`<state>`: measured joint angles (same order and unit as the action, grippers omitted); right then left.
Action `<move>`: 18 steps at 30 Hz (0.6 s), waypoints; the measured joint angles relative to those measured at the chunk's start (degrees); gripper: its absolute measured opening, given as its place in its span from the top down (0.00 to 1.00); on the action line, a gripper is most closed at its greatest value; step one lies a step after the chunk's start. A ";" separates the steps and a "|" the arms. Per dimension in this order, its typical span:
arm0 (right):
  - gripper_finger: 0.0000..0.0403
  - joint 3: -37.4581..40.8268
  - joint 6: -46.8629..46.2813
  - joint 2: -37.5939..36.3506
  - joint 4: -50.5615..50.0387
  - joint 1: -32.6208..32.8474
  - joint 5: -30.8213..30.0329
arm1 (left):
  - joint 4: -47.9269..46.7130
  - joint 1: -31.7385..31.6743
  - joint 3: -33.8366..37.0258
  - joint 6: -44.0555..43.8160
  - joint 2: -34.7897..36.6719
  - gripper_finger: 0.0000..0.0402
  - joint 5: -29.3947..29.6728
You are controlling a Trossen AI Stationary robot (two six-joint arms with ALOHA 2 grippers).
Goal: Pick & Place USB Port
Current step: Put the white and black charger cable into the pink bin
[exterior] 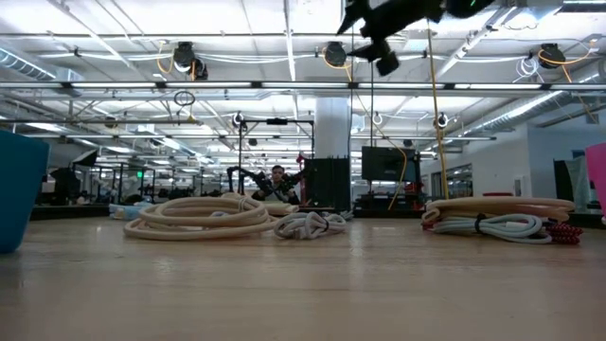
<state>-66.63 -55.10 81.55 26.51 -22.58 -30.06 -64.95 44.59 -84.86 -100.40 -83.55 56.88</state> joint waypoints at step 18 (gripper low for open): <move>0.51 -29.29 71.37 19.53 -34.91 -9.13 57.58 | -12.02 0.44 0.00 -2.41 0.03 0.59 -13.64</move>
<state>-95.92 16.27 101.08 -8.40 -31.71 27.52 -76.97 45.03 -84.86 -102.81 -83.53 43.24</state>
